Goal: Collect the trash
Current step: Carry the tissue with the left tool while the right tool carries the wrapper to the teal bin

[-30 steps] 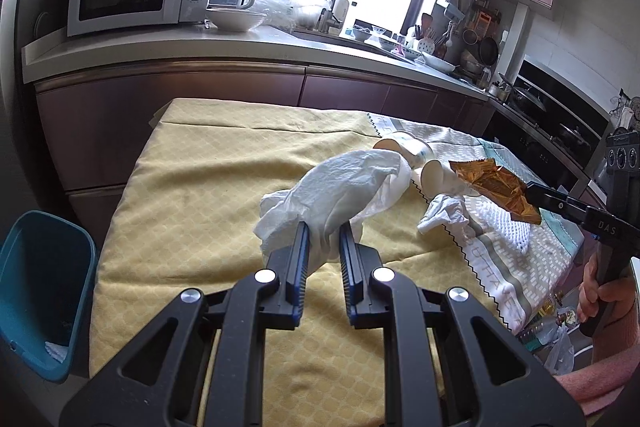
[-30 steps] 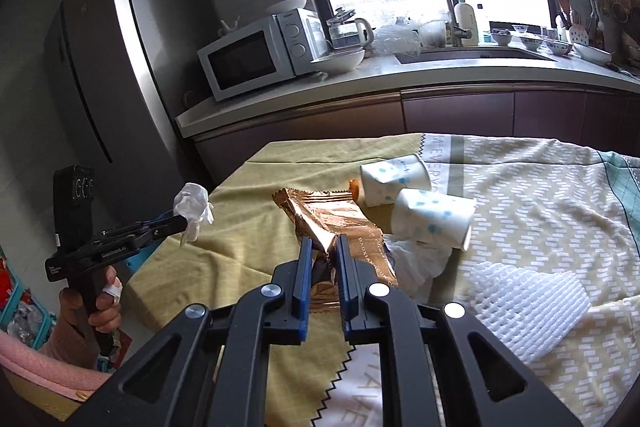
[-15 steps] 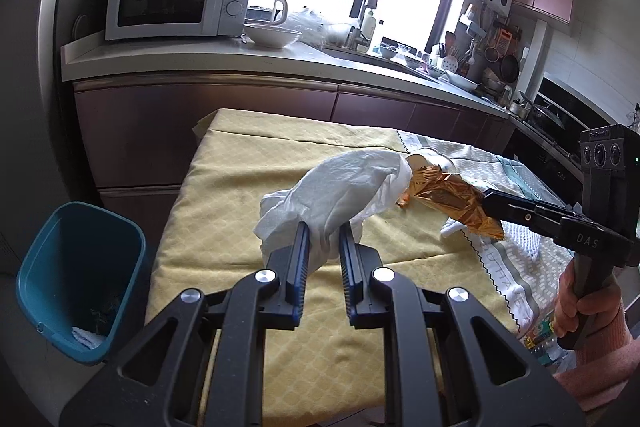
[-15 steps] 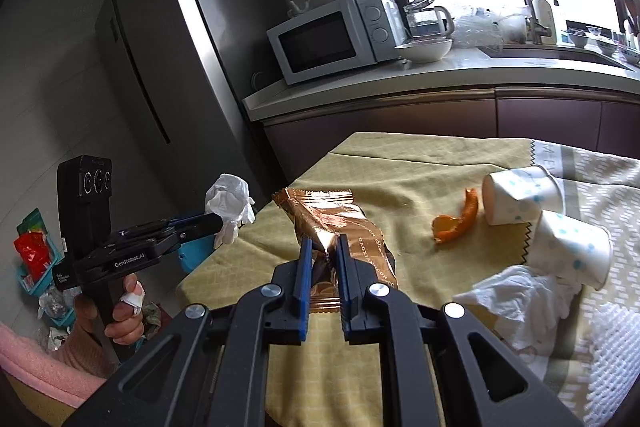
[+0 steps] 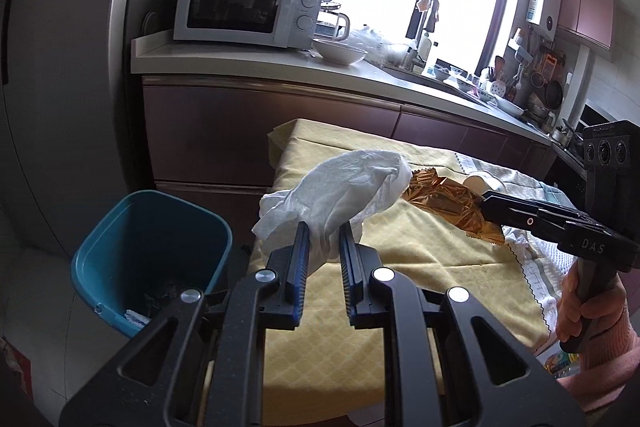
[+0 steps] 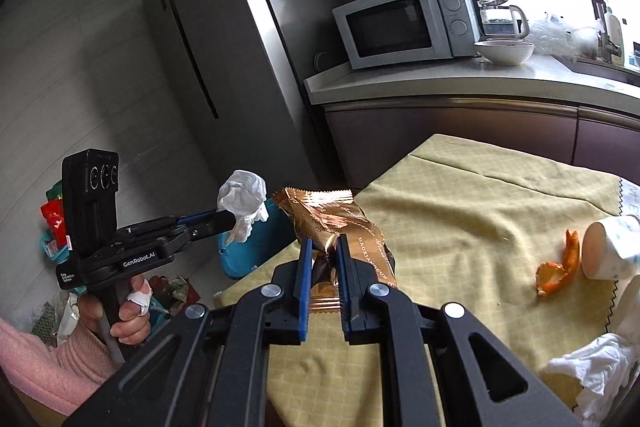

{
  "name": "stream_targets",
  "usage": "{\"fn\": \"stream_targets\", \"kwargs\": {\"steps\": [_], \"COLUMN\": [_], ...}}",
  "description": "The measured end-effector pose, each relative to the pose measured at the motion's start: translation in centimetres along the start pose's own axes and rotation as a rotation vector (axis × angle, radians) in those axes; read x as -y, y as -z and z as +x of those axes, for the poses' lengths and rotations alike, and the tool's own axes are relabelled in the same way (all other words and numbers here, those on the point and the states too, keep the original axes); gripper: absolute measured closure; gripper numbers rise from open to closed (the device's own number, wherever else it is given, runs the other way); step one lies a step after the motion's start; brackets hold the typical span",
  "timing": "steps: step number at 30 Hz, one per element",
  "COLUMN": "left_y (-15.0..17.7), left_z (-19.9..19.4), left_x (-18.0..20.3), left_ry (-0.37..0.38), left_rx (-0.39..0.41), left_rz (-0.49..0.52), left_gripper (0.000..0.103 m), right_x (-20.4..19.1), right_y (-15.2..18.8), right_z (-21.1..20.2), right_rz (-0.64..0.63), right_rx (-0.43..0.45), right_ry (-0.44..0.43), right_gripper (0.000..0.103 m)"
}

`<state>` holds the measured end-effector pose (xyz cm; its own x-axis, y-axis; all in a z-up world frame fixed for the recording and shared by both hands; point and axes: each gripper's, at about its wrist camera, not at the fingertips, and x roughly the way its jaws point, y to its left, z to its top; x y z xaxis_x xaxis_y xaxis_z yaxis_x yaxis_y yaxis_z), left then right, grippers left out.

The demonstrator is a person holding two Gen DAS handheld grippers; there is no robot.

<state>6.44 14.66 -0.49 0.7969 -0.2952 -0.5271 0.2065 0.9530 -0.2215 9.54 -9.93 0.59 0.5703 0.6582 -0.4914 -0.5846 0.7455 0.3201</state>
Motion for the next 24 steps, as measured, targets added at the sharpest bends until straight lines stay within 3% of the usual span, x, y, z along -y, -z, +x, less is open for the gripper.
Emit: {"fn": "stream_targets", "kwargs": {"steps": [24], "left_y": [0.2], "left_z": [-1.8], "left_x": [-9.7], "left_ry": [-0.174], "left_rx": [0.019], "left_rz": [-0.149], "left_gripper": [0.087], "right_x": [-5.8], "right_y": [-3.7], "right_z": [9.6], "right_rz": [-0.126], "right_rx": [-0.101], "right_ry": [-0.159], "right_gripper": [0.092]}}
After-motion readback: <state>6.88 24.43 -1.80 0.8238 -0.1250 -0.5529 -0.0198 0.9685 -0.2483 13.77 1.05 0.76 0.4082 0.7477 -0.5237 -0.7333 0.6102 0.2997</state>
